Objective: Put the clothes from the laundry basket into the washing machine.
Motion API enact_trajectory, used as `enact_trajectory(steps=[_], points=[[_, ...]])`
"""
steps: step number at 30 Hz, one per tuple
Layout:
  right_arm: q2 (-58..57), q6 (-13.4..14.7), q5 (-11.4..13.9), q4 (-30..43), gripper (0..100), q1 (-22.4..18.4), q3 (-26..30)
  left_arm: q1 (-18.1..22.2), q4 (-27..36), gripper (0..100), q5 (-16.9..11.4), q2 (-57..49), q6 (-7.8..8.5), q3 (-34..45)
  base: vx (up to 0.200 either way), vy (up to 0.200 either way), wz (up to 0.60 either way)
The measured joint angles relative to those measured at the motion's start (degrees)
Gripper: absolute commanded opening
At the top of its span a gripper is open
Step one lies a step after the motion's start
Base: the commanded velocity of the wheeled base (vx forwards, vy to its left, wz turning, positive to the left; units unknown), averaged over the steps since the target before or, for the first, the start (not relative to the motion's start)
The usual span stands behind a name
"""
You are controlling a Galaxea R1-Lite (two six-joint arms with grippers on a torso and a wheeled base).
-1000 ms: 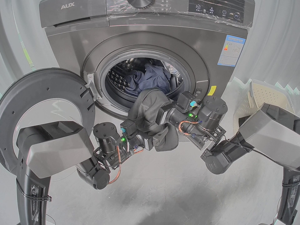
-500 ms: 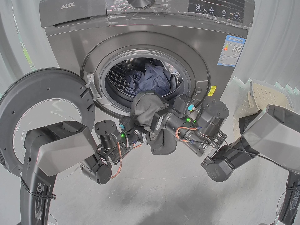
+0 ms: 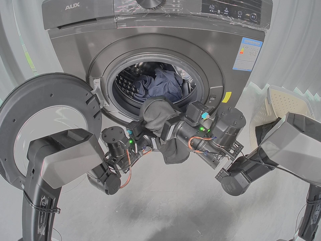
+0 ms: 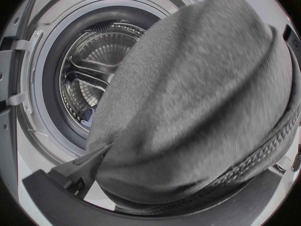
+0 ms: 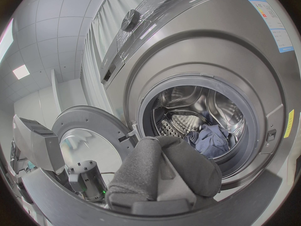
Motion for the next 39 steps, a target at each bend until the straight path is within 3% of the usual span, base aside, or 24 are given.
enact_trajectory(steps=[9,17,18,31,39], points=[[-0.55,1.72,-0.11,-1.46,0,-2.01,3.02,0.37,-0.05,100,1.06,-4.22,-1.72,2.11,0.000,0.000,0.00],[-0.72,1.88,-0.09,-2.06,0,-2.82,4.02,-0.24,-0.10,100,1.58,-6.47,-1.01,7.05,0.000,0.000,0.00],[-0.74,1.85,-0.06,-1.97,0,-2.77,3.96,-0.27,-0.10,0,1.56,-6.47,-0.87,7.52,0.000,0.000,0.00],[-0.87,1.80,-0.09,-1.32,0,-2.22,2.89,-0.38,-0.16,0,0.90,-3.84,-0.30,7.33,0.000,0.000,0.00],[-1.50,1.83,-0.17,-1.68,0,-2.51,6.25,0.66,0.11,0,1.41,-3.97,-0.99,3.66,0.000,0.000,0.00]])
